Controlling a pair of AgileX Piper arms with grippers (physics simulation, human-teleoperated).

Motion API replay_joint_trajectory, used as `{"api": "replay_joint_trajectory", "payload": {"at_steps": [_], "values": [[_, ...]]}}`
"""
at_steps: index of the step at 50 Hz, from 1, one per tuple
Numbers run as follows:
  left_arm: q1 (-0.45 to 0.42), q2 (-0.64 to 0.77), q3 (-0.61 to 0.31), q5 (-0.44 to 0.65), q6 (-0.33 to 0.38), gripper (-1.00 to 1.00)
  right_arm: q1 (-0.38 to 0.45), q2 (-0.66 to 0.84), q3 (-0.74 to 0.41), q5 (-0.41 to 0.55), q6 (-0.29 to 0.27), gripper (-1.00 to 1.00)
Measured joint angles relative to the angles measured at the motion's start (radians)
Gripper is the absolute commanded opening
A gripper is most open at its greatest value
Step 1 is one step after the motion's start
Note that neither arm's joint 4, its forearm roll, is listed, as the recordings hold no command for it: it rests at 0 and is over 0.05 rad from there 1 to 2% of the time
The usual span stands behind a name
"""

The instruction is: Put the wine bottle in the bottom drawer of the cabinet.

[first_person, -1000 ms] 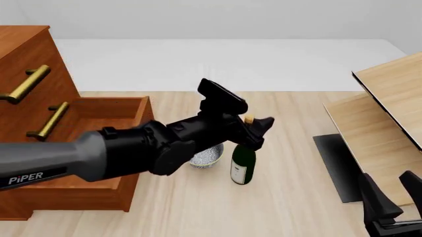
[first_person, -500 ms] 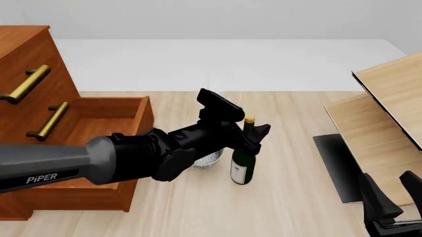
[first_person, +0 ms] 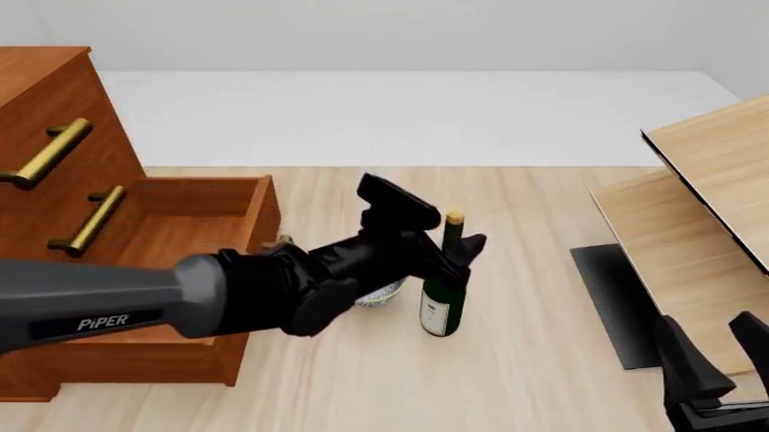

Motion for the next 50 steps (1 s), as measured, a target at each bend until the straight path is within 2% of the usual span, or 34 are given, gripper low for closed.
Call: {"api": "replay_joint_trajectory", "payload": {"at_steps": [22, 23, 50], "values": [[-0.009, 0.037, 0.006, -0.015, -0.01, 1.0, -0.001, -0.004, -0.001, 0.003, -0.003, 1.0], [-0.008, 0.038, 0.006, -0.015, -0.01, -1.0, -0.001, -0.003, -0.001, 0.003, -0.003, 1.0], [-0.001, 0.013, -0.009, 0.028, 0.029, -1.0, 0.001, 0.005, -0.005, 0.001, -0.013, 1.0]]}}
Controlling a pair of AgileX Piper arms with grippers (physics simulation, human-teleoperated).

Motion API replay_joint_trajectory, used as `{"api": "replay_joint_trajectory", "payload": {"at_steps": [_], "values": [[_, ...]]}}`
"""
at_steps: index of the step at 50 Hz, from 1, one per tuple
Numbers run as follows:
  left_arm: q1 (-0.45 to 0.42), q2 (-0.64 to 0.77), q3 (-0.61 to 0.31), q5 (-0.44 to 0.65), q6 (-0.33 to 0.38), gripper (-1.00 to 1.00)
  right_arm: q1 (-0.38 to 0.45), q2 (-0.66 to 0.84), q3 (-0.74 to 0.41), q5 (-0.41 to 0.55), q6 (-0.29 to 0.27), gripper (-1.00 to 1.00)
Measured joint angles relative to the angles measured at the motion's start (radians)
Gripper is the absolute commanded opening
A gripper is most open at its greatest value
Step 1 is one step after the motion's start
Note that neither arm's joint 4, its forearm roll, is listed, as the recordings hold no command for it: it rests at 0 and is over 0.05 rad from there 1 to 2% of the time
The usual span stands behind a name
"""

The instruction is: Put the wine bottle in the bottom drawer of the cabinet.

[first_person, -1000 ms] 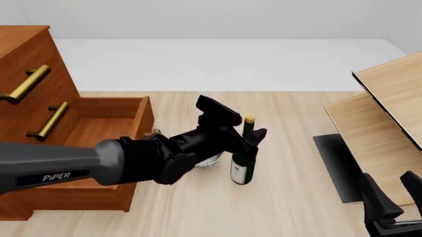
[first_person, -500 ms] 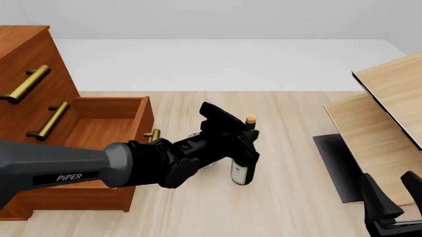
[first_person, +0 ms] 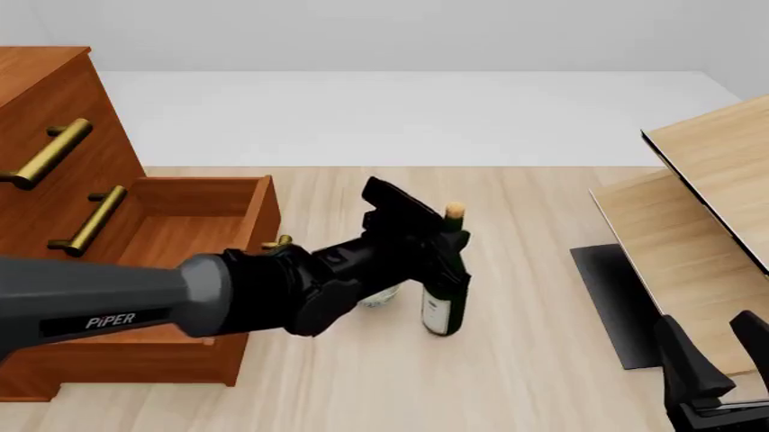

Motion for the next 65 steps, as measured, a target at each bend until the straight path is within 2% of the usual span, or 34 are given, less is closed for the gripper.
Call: {"api": "replay_joint_trajectory", "payload": {"at_steps": [37, 65], "values": [[-0.058, -0.224, -0.07, 0.174, 0.089, -1.0, 0.015, -0.001, -0.001, 0.0, -0.016, 1.0], [0.027, -0.432, -0.114, 0.398, 0.173, -1.0, 0.027, -0.002, -0.002, 0.002, -0.034, 1.0]]}}
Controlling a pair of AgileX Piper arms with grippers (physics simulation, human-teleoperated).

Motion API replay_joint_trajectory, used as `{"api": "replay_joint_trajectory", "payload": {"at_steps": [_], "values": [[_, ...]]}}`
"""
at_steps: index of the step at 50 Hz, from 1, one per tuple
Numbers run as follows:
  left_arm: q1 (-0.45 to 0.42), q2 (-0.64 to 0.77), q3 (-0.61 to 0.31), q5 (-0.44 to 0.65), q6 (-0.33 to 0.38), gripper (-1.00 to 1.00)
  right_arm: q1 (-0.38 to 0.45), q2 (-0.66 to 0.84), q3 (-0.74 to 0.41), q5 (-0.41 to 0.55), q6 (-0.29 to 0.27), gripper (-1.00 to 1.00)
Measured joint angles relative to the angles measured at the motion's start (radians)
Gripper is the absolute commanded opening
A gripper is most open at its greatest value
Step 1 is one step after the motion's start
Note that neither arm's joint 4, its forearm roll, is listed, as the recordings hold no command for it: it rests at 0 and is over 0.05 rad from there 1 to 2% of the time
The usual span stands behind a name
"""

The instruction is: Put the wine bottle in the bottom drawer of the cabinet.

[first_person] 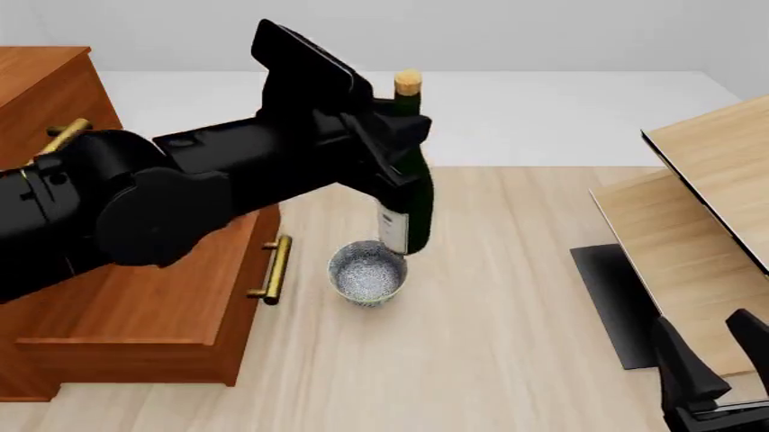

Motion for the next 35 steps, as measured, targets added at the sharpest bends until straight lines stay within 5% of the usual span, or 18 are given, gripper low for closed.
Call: {"api": "replay_joint_trajectory", "payload": {"at_steps": [35], "values": [[0.205, -0.225, -0.072, 0.331, 0.012, -1.0, 0.001, 0.004, 0.003, -0.007, -0.003, 1.0]]}}
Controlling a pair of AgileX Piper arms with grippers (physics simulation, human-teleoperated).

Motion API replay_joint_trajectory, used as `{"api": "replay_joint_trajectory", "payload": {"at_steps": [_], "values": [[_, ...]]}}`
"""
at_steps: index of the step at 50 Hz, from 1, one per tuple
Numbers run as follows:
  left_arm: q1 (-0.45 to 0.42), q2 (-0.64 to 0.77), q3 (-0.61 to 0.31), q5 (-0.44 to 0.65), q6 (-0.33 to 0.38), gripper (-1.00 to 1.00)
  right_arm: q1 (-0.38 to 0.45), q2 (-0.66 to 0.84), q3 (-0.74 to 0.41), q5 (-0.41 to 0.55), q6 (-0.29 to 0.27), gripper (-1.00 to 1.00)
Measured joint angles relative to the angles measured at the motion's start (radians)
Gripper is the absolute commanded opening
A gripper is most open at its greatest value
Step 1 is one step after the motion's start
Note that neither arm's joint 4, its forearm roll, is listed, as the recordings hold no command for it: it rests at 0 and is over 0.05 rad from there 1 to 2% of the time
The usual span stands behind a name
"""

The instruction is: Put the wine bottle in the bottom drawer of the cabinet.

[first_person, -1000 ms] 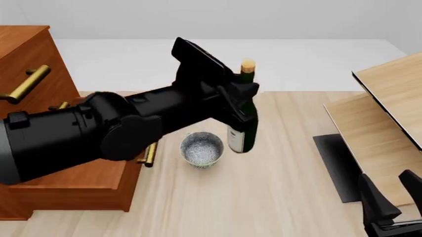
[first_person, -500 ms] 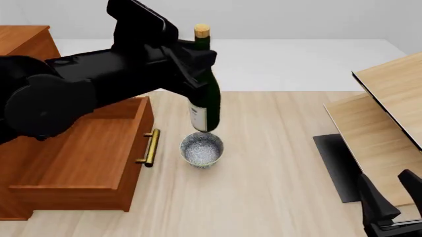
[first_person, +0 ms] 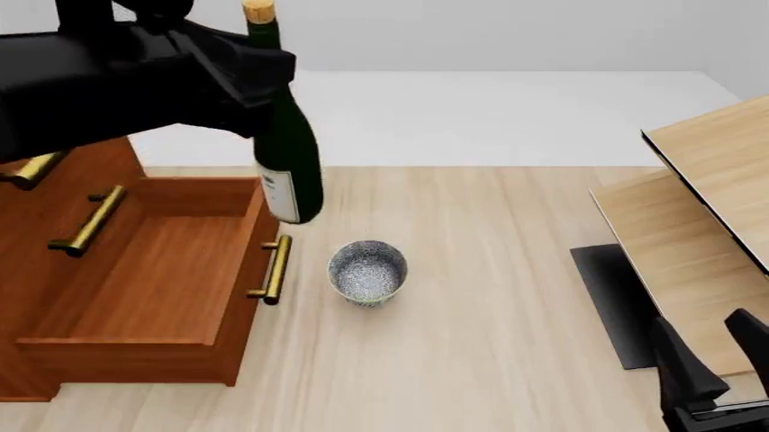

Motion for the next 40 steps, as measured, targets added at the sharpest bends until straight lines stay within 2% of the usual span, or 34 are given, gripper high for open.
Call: {"api": "replay_joint_trajectory", "payload": {"at_steps": [17, 27, 40], "values": [[0.089, -0.023, -0.076, 0.191, -0.039, -1.0, 0.0, 0.001, 0.001, -0.002, -0.002, 1.0], [0.137, -0.044, -0.084, 0.275, -0.088, -1.0, 0.001, -0.001, 0.002, -0.002, -0.004, 1.0], [0.187, -0.054, -0.114, 0.386, -0.112, -1.0, 0.002, -0.001, 0.002, -0.003, -0.006, 1.0]]}}
